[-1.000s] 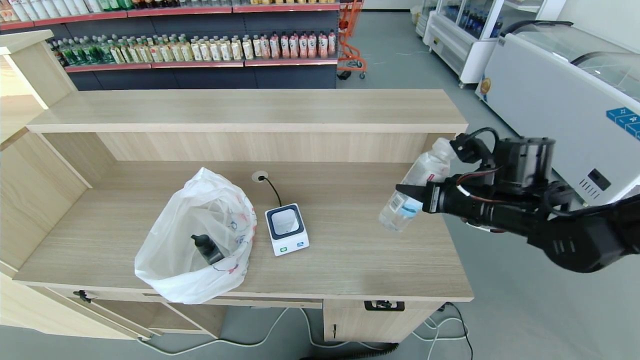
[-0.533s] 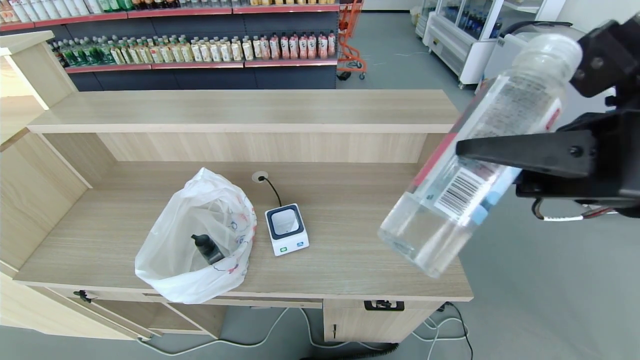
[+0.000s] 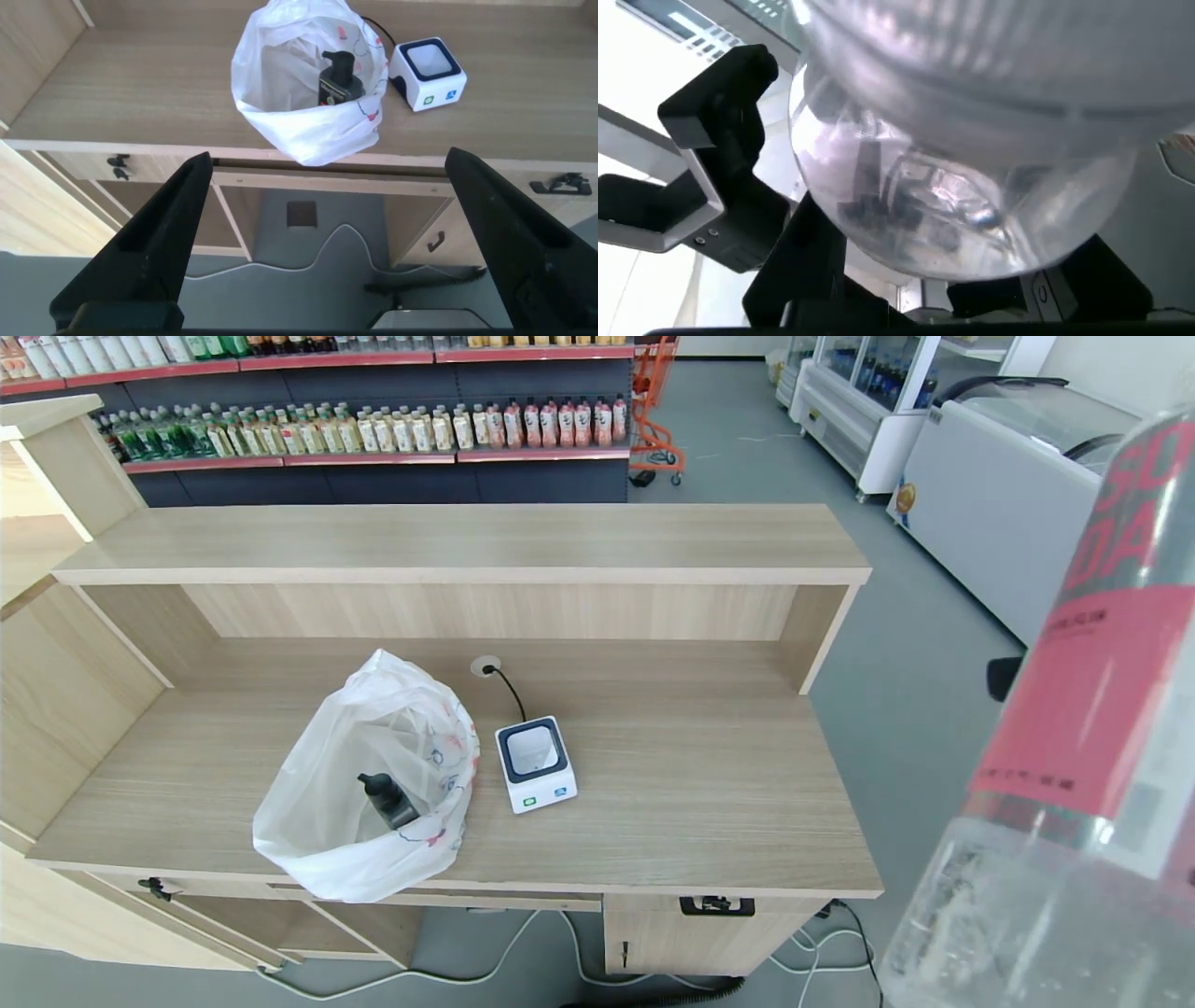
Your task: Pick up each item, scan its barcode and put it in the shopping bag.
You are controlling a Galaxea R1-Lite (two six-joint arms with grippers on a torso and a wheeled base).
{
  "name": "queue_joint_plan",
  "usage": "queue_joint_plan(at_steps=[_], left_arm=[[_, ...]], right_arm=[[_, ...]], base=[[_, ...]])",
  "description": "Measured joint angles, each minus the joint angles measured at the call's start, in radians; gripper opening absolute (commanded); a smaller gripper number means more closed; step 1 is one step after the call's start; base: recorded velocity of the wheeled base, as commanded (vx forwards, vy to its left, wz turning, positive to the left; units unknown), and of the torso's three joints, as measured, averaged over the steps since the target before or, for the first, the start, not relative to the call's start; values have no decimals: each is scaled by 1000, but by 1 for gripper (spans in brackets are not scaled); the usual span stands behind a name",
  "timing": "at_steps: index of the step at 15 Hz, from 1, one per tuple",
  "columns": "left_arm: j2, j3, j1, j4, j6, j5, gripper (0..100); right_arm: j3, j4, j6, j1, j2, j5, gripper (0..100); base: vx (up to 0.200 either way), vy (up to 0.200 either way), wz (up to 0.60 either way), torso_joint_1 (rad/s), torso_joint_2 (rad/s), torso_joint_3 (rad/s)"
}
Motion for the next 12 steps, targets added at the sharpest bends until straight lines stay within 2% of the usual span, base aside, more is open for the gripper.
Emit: queue_joint_plan(at_steps=[5,12], left_arm=[[0,0,0,0,0,0,100],[0,0,0,0,0,0,100]], right_arm=[[-7,8,34,64,-24,3,0],[107,8,28,67,-88,-5,0]], base=[[0,0,0,0,0,0],[0,0,0,0,0,0]])
